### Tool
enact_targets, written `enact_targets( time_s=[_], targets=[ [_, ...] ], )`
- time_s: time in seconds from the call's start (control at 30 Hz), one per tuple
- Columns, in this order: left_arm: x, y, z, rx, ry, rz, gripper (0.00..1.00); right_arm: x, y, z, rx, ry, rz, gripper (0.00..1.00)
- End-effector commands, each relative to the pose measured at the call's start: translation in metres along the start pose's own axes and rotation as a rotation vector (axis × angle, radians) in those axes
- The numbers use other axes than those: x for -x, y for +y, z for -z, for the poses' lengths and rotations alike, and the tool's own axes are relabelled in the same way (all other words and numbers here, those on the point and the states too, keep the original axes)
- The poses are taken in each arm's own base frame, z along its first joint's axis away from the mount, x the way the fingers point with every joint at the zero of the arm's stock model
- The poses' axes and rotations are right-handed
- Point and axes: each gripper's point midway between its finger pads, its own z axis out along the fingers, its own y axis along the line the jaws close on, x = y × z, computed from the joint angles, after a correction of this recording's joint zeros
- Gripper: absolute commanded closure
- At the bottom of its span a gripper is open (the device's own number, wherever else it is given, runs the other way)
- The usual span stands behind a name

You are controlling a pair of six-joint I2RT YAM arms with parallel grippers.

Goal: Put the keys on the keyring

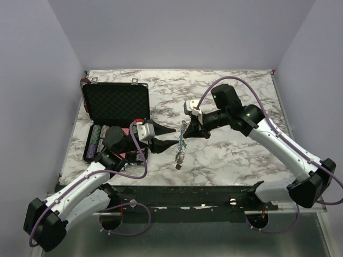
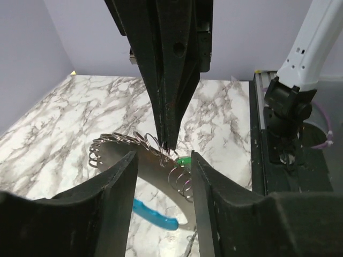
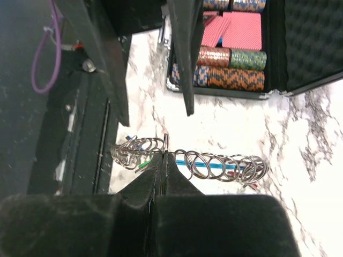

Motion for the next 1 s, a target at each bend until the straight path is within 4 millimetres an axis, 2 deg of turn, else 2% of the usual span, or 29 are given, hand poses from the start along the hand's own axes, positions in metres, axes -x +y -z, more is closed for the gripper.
enact_targets(
  time_s=[0.0,0.17,0.27,0.53,0.73,0.97],
  targets=[
    [0.003,-0.008,0.004,-0.074,0.054,-0.103,0.43,-0.018,0.003,0.016,0.022,0.155,0.088,1.0],
    [-0.015,-0.009,0.003,-0.103,0.127,-0.128,0.38,-0.039,0.001,0.027,0.066,0.313,0.117,1.0],
    [-0.02,-0.008,-0.001,-0.094,0.131,-0.126,0.38,-0.046,-0.007,0.034,0.086,0.415,0.124,1.0],
    [-0.031,0.01,-0.017,0.097,0.149,-0.139,0.39,-0.052,-0.032,0.052,0.035,0.588,0.129,1.0],
    [-0.032,0.036,-0.022,0.306,0.093,-0.095,0.5,-0.056,-0.03,0.054,0.033,0.603,0.123,1.0],
    [-0.033,0.035,-0.041,0.316,0.02,-0.173,0.53,-0.05,-0.029,0.047,0.052,0.564,0.104,1.0]
  ],
)
